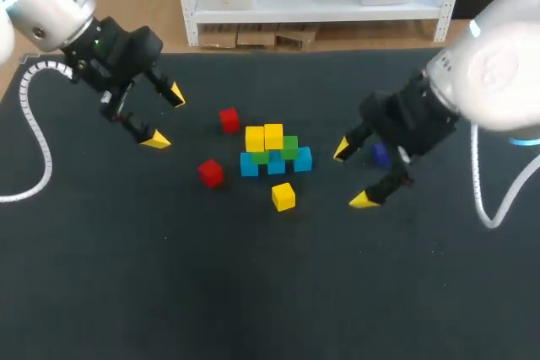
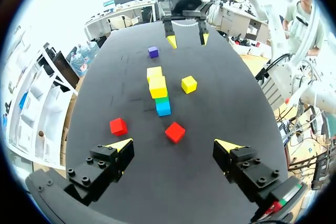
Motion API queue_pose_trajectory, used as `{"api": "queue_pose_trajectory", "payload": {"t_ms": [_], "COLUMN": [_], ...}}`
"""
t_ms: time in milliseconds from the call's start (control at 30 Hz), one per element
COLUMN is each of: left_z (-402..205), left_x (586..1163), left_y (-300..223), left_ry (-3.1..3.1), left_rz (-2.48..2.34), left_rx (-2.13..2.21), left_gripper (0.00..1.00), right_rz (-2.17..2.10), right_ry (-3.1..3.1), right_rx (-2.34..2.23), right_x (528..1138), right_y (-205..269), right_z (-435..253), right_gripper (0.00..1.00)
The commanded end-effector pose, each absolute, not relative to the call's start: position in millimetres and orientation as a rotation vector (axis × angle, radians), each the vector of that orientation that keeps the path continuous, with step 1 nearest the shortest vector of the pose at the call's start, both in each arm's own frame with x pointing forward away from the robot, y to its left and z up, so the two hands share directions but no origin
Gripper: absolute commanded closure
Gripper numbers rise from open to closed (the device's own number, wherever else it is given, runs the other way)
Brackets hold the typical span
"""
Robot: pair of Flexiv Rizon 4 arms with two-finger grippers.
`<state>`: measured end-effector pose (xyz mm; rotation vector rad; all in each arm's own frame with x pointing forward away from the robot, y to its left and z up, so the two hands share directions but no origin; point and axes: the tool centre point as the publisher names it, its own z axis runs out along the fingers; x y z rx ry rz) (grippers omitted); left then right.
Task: Place the blue cubes, place green cubes on the blue cubes, place the yellow cubes on the green cubes, then place the red cubes on the yellow cubes, and place purple cube on the red cubes.
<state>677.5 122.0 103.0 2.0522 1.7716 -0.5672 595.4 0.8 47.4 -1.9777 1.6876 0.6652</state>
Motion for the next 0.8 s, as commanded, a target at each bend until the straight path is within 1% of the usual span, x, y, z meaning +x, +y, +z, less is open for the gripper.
{"api": "queue_pose_trajectory", "payload": {"t_ms": [33, 67, 100, 133, 200, 433, 800], "left_z": [102.5, 102.5, 102.5, 102.5, 102.5, 102.5, 102.5], "left_x": [678.9, 678.9, 678.9, 678.9, 678.9, 678.9, 678.9], "left_y": [122.4, 122.4, 122.4, 122.4, 122.4, 122.4, 122.4], "left_ry": [1.769, 1.769, 1.769, 1.769, 1.769, 1.769, 1.769], "left_rz": [-0.570, -0.570, -0.570, -0.570, -0.570, -0.570, -0.570], "left_rx": [2.054, 2.054, 2.054, 2.054, 2.054, 2.054, 2.054], "left_gripper": [0.00, 0.00, 0.00, 0.00, 0.00, 0.00, 0.00], "right_rz": [0.670, 0.670, 0.668, 0.673, 0.678, 0.719, 0.752], "right_ry": [1.666, 1.665, 1.660, 1.650, 1.642, 1.606, 1.556], "right_rx": [-1.973, -1.973, -1.975, -1.976, -1.975, -1.993, -2.047], "right_x": [608.4, 609.8, 610.9, 612.0, 613.8, 615.9, 619.9], "right_y": [20.6, 24.5, 28.4, 32.0, 39.7, 60.5, 75.0], "right_z": [25.9, 23.2, 20.6, 18.5, 13.4, 2.1, -5.6], "right_gripper": [0.16, 0.13, 0.05, 0.02, 0.00, 0.00, 0.00]}}
